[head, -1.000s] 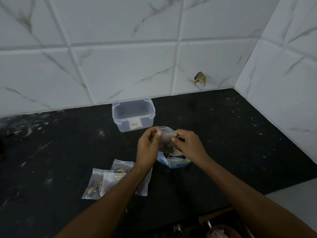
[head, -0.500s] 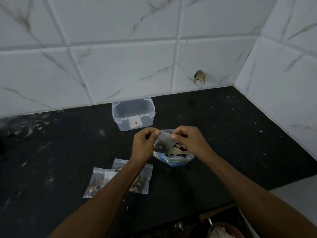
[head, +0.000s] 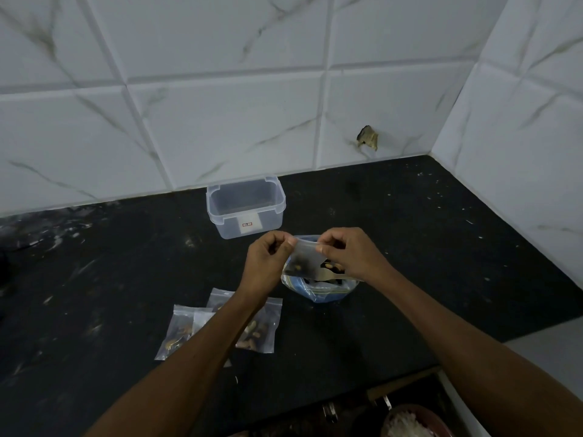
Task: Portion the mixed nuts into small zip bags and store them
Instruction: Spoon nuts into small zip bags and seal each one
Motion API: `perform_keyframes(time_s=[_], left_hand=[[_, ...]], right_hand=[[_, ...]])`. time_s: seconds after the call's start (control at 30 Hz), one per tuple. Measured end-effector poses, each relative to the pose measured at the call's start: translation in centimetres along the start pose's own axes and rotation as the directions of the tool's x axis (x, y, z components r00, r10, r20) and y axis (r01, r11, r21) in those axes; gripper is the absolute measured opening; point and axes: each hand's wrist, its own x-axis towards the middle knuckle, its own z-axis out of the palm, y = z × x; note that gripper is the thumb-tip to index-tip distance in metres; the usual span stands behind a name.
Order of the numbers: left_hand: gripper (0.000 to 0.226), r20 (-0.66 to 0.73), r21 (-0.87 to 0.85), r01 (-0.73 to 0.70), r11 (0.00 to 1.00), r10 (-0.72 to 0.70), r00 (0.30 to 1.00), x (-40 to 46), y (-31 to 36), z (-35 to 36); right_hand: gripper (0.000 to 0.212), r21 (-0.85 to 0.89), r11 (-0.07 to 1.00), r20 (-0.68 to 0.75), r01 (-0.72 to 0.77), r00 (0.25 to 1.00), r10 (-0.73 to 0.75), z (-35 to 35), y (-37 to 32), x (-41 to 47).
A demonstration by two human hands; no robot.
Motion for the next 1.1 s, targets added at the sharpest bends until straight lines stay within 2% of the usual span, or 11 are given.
perform_keyframes(time_s=[0.17, 0.5, 0.77, 1.1], left_hand=[[0.013, 0.130, 0.076, 0.027, 0.997, -0.037, 0.991, 0.4, 0.3, -0.1], [0.009, 0.121, 0.149, 0.032, 0.988, -0.050, 0.991, 0.8, 0.9, 0.6], [0.010, 0.140, 0.114, -0.006, 0.994, -0.010, 0.990, 1.0, 1.0, 0.2], [0.009, 0.104, 0.224, -0.017, 0.974, -0.006, 0.995, 1.5, 0.7, 0.6]], right_hand=[[0.008, 0.017, 1.000, 0.033, 0.013, 0.999, -0.013, -0.8, 0.0, 0.0], [0.009, 0.034, 0.999, 0.050, 0.014, 0.999, -0.016, -0.5, -0.6, 0.4], [0.011, 0.020, 1.000, 0.015, -0.009, 1.000, 0.009, -0.4, -0.6, 0.9], [0.008, -0.002, 1.000, 0.044, -0.004, 0.999, 0.004, -0.3, -0.9, 1.0]])
